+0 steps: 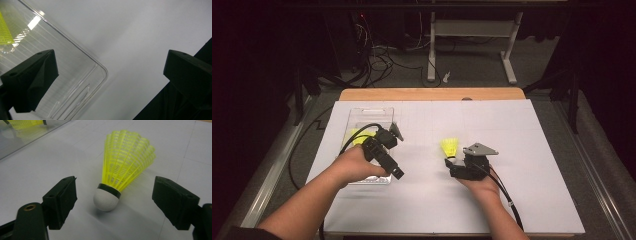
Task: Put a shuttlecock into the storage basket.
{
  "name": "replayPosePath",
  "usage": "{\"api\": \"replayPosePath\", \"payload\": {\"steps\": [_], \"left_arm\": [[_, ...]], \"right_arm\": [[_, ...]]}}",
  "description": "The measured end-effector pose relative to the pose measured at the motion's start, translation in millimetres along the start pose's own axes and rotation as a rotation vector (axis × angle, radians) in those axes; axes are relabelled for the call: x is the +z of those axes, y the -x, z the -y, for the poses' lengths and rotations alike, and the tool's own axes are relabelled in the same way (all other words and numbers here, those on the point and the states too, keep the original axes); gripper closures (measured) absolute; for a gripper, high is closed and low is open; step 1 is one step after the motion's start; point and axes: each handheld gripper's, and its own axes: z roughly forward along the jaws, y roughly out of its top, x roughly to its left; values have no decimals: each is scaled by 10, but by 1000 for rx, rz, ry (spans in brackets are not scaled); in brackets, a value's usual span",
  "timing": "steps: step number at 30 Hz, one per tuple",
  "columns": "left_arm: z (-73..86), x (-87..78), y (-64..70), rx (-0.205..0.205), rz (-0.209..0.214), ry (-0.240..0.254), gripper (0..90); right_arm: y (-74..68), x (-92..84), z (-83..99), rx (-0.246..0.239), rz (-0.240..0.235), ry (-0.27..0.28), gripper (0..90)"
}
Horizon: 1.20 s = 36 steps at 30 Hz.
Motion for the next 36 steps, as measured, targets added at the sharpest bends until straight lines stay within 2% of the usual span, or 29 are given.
{"api": "replayPosePath", "payload": {"steps": [8,15,19,29,36], "left_arm": [[12,15,-7,1,-6,4,7],[30,-10,-20,-2,-11,14,7],[32,-11,-16,-3,-13,17,7],[13,16,14,5,-14,13,7],[30,22,-8,2,-17,13,7]], "right_arm": [[-45,72,-23,-9,14,-46,297],[-46,102,-26,6,18,-74,388],[-63,124,-30,-12,28,-96,449],[-56,126,-27,-9,21,-104,620],[-50,124,-26,-8,20,-109,658]]}}
